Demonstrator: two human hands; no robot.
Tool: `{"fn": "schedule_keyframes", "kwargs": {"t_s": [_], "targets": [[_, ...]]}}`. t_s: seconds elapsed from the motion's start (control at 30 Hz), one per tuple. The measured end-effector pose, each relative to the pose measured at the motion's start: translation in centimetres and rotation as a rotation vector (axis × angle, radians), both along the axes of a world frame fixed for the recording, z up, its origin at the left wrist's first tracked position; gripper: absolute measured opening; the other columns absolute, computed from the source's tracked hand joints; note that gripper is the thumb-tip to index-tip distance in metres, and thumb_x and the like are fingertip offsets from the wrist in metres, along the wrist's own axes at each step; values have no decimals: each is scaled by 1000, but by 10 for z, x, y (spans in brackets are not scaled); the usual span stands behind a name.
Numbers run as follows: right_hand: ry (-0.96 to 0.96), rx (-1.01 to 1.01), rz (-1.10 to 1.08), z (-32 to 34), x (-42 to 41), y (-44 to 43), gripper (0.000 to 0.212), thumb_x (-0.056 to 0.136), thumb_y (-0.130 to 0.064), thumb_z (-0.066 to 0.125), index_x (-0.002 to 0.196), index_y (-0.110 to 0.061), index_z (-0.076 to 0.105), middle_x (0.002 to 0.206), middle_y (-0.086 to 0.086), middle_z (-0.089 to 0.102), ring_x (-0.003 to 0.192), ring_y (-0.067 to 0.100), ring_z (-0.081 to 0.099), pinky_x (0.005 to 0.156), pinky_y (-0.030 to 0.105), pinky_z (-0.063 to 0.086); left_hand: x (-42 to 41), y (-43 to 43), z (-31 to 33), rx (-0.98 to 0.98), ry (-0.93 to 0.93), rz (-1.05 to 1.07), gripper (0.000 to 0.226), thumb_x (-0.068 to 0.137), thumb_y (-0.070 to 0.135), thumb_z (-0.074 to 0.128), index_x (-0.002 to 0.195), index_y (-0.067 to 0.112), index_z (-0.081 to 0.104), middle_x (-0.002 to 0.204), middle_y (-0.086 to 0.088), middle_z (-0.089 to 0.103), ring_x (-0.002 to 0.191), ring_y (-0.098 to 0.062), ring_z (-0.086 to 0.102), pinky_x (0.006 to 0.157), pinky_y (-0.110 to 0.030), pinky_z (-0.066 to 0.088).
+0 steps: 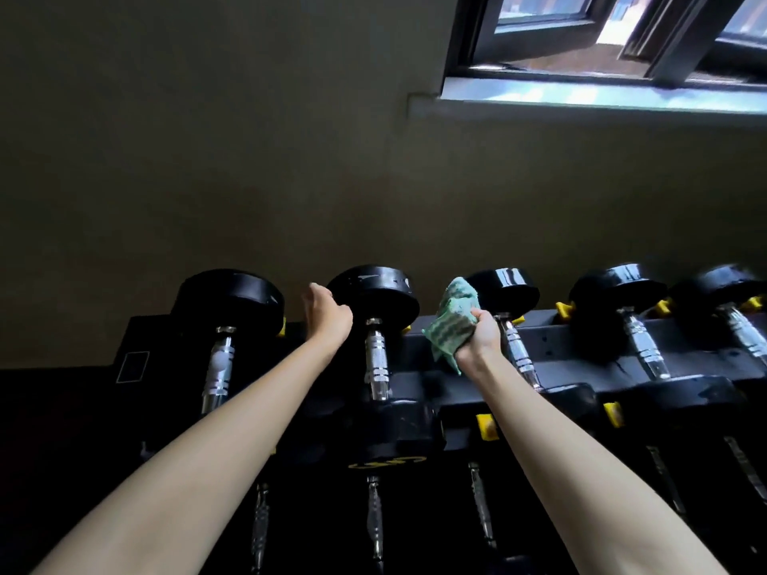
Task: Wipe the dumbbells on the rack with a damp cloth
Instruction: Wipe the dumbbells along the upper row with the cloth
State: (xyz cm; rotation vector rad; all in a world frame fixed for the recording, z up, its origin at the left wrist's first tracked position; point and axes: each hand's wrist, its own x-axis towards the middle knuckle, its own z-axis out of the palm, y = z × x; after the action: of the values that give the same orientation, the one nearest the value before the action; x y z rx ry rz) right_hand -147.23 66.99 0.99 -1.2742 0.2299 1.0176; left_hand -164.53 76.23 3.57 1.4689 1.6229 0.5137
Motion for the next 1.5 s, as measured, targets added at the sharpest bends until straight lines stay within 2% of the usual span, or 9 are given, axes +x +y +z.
{"fn": "schedule_keyframes", "kwargs": {"t_s": [0.13, 0.43, 0.6, 0.7, 0.77, 1.03, 1.13, 1.37, 1.5], "targets": [[67, -4, 42, -24, -4, 28, 29, 95, -14, 32, 79, -13, 56, 49, 1, 65, 64, 20, 58, 62, 29, 47, 3, 17, -19, -45, 104, 68, 54, 88, -6, 36, 140, 3, 29, 146, -16, 33, 136, -31, 31, 112, -41, 28], [-11, -27, 150, -24, -19, 59, 26, 92, -13, 40, 70, -15, 54, 44, -4, 55, 38, 8, 53, 42, 15, 43, -3, 22, -36, -46, 64, 198, 40, 87, -8, 34, 110, 9, 62, 113, -13, 64, 101, -30, 57, 75, -28, 42], [-576, -171, 345, 4, -38, 64, 20, 94, -17, 43, 79, -17, 57, 83, 4, 58, 83, 18, 53, 72, 28, 45, -8, 21, -27, -65, -46, 196, 39, 88, -9, 34, 108, 4, 65, 112, -14, 64, 91, -20, 52, 75, -23, 37], [-769, -153, 435, 19, -57, 70, 33, 98, -17, 37, 123, -9, 57, 125, 7, 57, 120, 21, 46, 105, 31, 29, -13, 22, -28, -106, -124, 165, 36, 91, -7, 35, 112, 2, 64, 108, -10, 63, 94, -16, 51, 77, -22, 37], [-945, -191, 518, 25, -63, 73, 41, 99, -17, 35, 139, -11, 44, 148, 3, 40, 138, 18, 31, 109, 24, 18, -18, 26, -35, -154, -180, 108, 35, 93, -6, 36, 115, 2, 62, 116, -14, 63, 99, -20, 56, 80, -23, 39], [-1579, -160, 985, 29, -105, 105, 44, 96, -22, 31, 117, 1, 62, 132, 16, 56, 130, 24, 43, 110, 24, 14, -48, 51, -80, -256, -106, 93, 50, 87, 7, 54, 136, 9, 42, 134, -14, 50, 122, -34, 50, 102, -47, 44], [-1568, -203, 1138, 42, -113, 110, 43, 96, -21, 30, 92, 4, 66, 108, 21, 65, 111, 30, 54, 96, 26, 25, -58, 39, -50, -233, -72, 142, 42, 90, 4, 45, 132, 6, 44, 132, -16, 49, 119, -34, 50, 99, -47, 46], [-1440, -290, 1423, 49, -129, 83, 31, 96, -16, 37, 91, 1, 62, 111, 26, 60, 105, 37, 55, 77, 34, 38, -69, 38, -37, -199, -76, 134, 39, 89, 0, 40, 126, 4, 50, 132, -20, 50, 122, -34, 49, 103, -46, 42], [-844, -259, 1191, 37, -122, 66, 29, 90, -13, 45, 61, -14, 49, 70, 11, 52, 67, 23, 46, 62, 28, 31, -74, 26, -9, -180, -136, 128, 25, 93, -3, 34, 104, 0, 56, 109, -18, 52, 107, -23, 50, 89, -31, 40]]}}
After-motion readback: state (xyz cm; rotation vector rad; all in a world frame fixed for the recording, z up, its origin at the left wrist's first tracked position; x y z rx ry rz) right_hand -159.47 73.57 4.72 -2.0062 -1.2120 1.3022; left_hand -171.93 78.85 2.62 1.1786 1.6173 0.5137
